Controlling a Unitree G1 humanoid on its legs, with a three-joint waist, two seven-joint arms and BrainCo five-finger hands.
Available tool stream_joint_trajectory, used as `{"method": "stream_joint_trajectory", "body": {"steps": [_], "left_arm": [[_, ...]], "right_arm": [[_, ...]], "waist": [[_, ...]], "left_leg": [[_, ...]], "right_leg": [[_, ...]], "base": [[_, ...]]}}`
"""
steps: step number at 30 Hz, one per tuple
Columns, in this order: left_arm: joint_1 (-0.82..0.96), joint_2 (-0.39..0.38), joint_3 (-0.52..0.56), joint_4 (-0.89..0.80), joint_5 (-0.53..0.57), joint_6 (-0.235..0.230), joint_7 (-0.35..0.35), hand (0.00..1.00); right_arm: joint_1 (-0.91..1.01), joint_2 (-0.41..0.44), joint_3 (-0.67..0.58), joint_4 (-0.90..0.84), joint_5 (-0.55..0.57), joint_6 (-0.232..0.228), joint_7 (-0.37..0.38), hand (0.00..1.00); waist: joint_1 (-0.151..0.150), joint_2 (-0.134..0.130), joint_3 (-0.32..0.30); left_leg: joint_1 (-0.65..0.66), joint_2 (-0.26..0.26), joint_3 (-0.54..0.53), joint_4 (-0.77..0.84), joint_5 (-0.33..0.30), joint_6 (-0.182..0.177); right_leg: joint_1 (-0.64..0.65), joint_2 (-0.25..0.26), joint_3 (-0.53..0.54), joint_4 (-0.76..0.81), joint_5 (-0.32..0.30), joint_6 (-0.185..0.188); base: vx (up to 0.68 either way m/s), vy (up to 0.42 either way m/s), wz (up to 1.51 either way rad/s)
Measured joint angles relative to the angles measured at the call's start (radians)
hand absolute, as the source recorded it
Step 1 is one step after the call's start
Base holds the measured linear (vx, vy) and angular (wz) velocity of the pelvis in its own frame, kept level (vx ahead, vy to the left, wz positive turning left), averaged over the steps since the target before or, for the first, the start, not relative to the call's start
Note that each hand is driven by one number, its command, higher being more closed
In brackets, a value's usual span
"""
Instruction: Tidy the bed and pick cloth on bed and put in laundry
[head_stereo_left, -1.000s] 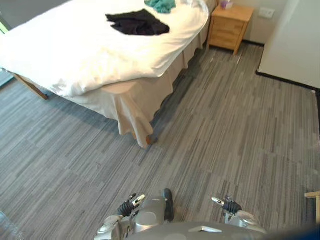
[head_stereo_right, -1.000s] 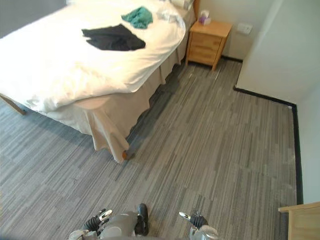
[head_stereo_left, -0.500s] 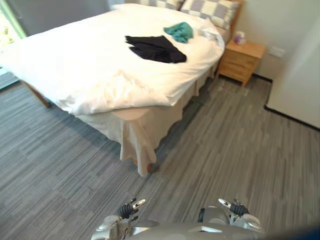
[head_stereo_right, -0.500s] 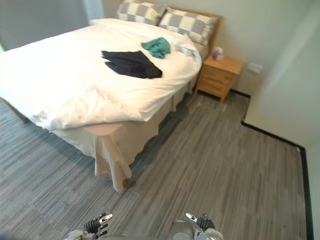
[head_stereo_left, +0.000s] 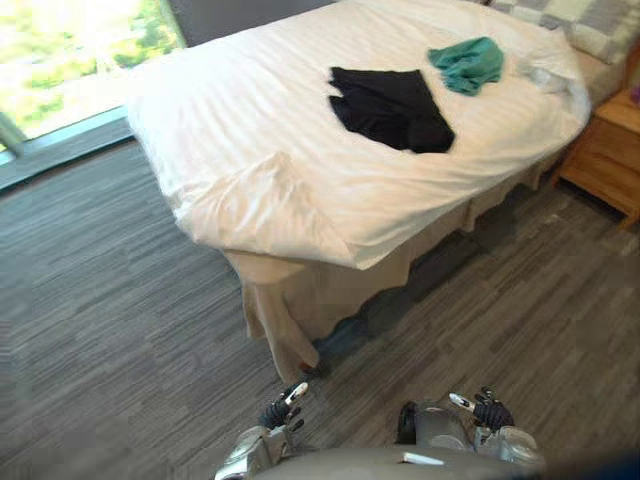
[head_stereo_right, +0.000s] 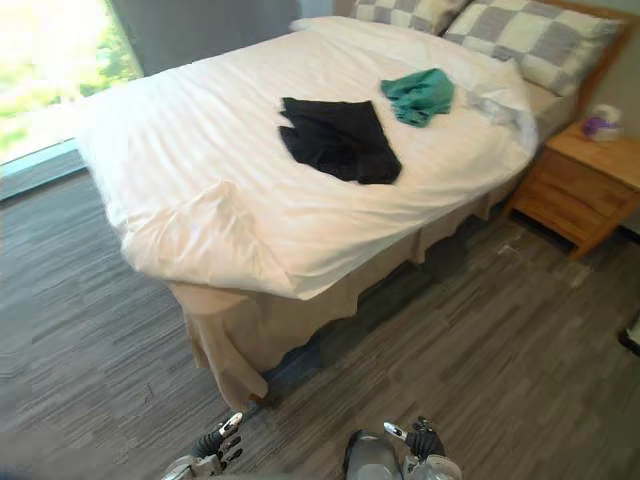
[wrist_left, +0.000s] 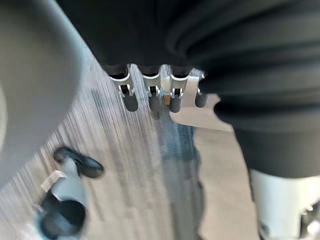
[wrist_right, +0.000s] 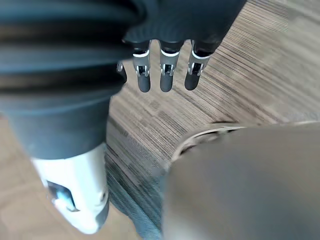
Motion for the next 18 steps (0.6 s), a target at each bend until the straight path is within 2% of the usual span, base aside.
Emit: {"method": "stream_joint_trajectory", "body": {"steps": [2,3,4,5,6,7,10,13,14,16,18], "left_arm": [[0.0,0.004,-0.018,-0.002,0.0,-0.008,-0.006,0.0],[0.0,0.007,-0.04,0.0,-0.001,-0.007,-0.006,0.0],[-0.002,0.007,-0.046,0.002,0.0,-0.002,-0.007,0.0],[-0.001,0.011,-0.045,0.007,0.0,0.005,-0.007,0.0],[0.0,0.016,-0.045,0.006,0.0,0.013,-0.007,0.0],[0.001,0.023,-0.044,0.006,0.0,0.026,-0.006,0.0],[0.003,0.044,-0.042,0.007,-0.03,0.051,0.019,0.0],[0.011,0.051,-0.041,0.007,-0.079,0.078,0.048,0.0],[0.018,0.055,-0.039,0.008,-0.16,0.083,0.081,0.0],[0.024,0.053,-0.033,0.009,-0.25,0.073,0.114,0.0],[0.03,0.052,-0.022,0.011,-0.321,0.042,0.144,0.0]], "right_arm": [[-0.013,-0.006,0.02,0.018,0.0,-0.003,-0.004,0.0],[-0.029,-0.008,0.022,0.02,-0.001,-0.004,-0.007,0.0],[-0.036,-0.01,0.018,0.02,-0.001,-0.004,-0.014,0.0],[-0.033,-0.01,0.013,0.022,-0.001,-0.003,-0.021,0.0],[-0.032,-0.005,0.013,0.023,-0.001,-0.002,-0.026,0.0],[-0.032,0.002,0.015,0.023,0.0,0.0,-0.031,0.0],[-0.038,0.007,0.014,0.027,0.001,0.032,-0.036,0.0],[-0.036,0.008,0.013,0.029,0.001,0.062,-0.036,0.0],[-0.038,0.014,0.013,0.03,0.002,0.076,-0.035,0.0],[-0.04,0.017,0.013,0.036,0.003,0.088,-0.034,0.0],[-0.041,0.017,0.012,0.042,0.005,0.098,-0.032,0.0]], "waist": [[0.003,0.0,-0.001],[0.001,0.005,-0.004],[-0.004,0.013,-0.009],[-0.003,0.009,-0.016],[-0.003,0.008,-0.022],[-0.001,-0.004,-0.026],[0.004,-0.024,-0.017],[0.005,-0.031,-0.016],[0.006,-0.032,-0.016],[0.013,-0.035,-0.014],[0.02,-0.044,-0.009]], "left_leg": [[-0.018,-0.012,0.098,-0.111,-0.003,0.0],[-0.025,-0.029,0.144,-0.224,0.023,0.009],[-0.036,-0.042,0.181,-0.328,0.104,0.014],[-0.015,-0.056,0.196,-0.39,0.125,0.007],[-0.003,-0.07,0.192,-0.428,0.14,0.009],[0.006,-0.091,0.18,-0.472,0.159,0.017],[0.01,-0.129,0.159,-0.488,0.174,0.033],[0.018,-0.156,0.145,-0.504,0.189,0.042],[0.027,-0.162,0.143,-0.526,0.201,0.045],[0.035,-0.167,0.143,-0.553,0.217,0.044],[0.042,-0.173,0.141,-0.579,0.238,0.045]], "right_leg": [[0.063,0.0,-0.06,-0.073,0.015,0.003],[0.088,0.0,-0.093,-0.098,0.019,0.009],[0.104,0.001,-0.125,-0.106,0.021,0.013],[0.122,-0.002,-0.141,-0.123,0.031,0.029],[0.128,-0.006,-0.147,-0.136,0.035,0.036],[0.13,-0.017,-0.166,-0.156,0.044,0.05],[0.161,-0.043,-0.184,-0.188,0.063,0.078],[0.186,-0.057,-0.195,-0.207,0.074,0.092],[0.193,-0.058,-0.195,-0.219,0.085,0.091],[0.194,-0.058,-0.195,-0.228,0.093,0.092],[0.196,-0.059,-0.197,-0.233,0.094,0.093]], "base": [[0.19,-0.14,0.93],[0.15,-0.021,0.75],[0.25,0.05,0.88],[0.2,0.085,0.74],[0.2,0.127,0.58],[0.1,0.107,0.46],[0.06,0.126,0.34],[0.01,0.066,0.23],[0.0,0.048,0.13],[-0.03,0.025,0.09],[-0.07,-0.011,0.09]]}}
